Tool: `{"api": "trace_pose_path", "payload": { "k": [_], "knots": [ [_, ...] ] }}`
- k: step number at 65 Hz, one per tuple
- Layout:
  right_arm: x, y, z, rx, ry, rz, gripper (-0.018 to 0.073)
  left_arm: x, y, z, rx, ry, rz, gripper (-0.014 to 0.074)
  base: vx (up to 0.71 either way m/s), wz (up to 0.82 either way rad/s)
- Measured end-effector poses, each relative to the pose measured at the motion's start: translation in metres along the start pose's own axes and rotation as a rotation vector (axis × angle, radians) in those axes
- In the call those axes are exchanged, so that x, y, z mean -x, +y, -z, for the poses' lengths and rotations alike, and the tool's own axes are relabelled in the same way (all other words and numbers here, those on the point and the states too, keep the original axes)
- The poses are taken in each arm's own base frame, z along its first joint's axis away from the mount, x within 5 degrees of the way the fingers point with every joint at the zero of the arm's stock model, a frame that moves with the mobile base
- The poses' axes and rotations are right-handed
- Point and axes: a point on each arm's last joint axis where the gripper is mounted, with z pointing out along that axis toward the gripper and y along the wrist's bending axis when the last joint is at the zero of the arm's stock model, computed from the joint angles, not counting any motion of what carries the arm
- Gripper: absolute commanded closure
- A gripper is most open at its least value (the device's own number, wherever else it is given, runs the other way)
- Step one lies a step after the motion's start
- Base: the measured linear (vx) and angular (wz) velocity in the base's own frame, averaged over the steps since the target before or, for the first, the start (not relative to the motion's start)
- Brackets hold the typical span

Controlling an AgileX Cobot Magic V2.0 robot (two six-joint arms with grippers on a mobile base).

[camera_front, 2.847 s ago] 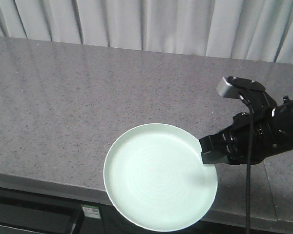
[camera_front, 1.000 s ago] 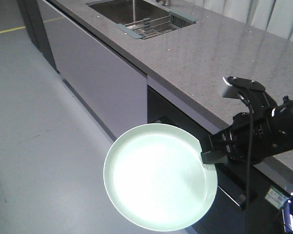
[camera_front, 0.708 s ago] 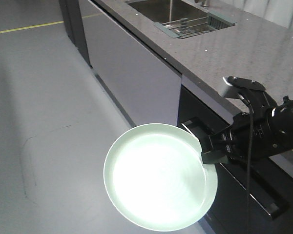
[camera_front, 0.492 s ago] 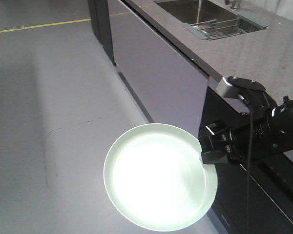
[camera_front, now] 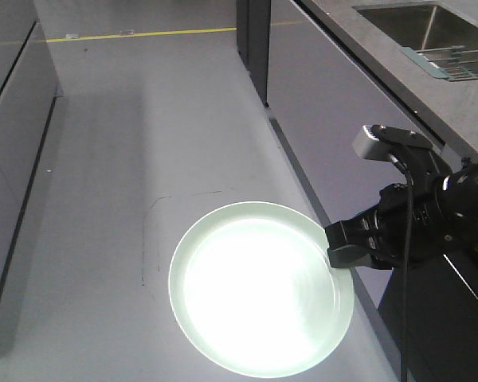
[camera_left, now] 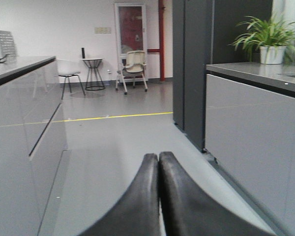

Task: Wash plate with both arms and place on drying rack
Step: 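Hold the plate in the right gripper while the base turns away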

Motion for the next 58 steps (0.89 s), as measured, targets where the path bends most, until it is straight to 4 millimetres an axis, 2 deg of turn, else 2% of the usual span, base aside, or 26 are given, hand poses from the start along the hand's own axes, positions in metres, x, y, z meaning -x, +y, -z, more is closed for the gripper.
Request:
{"api": "trace_pose_path", "payload": {
  "k": [58],
  "knots": [
    [-0.0001, 0.0001, 0.0001, 0.000, 0.000, 0.000, 0.0561, 0.0000, 0.0000, 0.0000, 0.000, 0.000, 0.000, 0.0603, 0.13, 0.28]
  ]
}}
